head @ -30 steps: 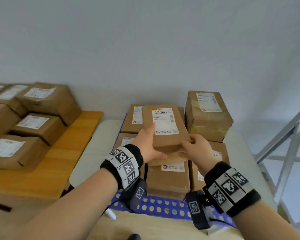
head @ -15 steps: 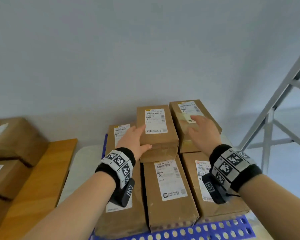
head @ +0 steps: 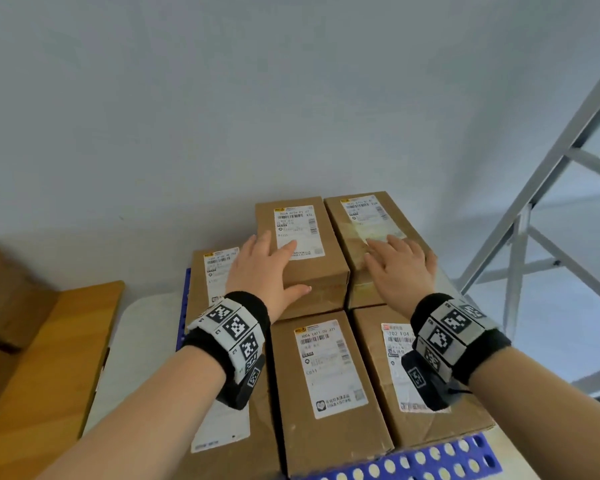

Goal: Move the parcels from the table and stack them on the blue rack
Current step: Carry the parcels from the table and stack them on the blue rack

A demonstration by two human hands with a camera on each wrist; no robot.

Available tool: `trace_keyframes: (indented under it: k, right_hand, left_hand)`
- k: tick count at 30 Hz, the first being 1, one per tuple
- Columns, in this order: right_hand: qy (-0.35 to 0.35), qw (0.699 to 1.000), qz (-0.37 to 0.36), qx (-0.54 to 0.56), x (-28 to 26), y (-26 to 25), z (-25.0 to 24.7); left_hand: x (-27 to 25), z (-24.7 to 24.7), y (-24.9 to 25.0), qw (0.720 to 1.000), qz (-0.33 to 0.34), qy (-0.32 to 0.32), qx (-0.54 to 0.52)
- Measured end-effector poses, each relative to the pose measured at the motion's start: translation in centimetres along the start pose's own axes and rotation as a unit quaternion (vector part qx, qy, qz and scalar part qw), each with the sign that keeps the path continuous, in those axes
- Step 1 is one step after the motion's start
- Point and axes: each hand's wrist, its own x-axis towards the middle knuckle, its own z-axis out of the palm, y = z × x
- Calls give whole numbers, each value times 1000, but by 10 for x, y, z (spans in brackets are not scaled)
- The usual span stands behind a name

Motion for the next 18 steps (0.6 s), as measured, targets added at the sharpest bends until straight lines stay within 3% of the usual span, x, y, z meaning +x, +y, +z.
trace_keyframes:
  k: [4, 7, 18]
  right_hand:
    - [-27, 999, 45, 8, 19, 14, -8]
    - [-57, 998, 34, -8, 27, 20, -8]
    - [-31, 999, 2, -21, 29, 23, -1]
  left_hand:
    - [8, 2, 14, 997, -42, -52, 37]
    - [9, 9, 16, 994, -51, -92, 15]
    - [9, 11, 21, 995, -55, -82, 7]
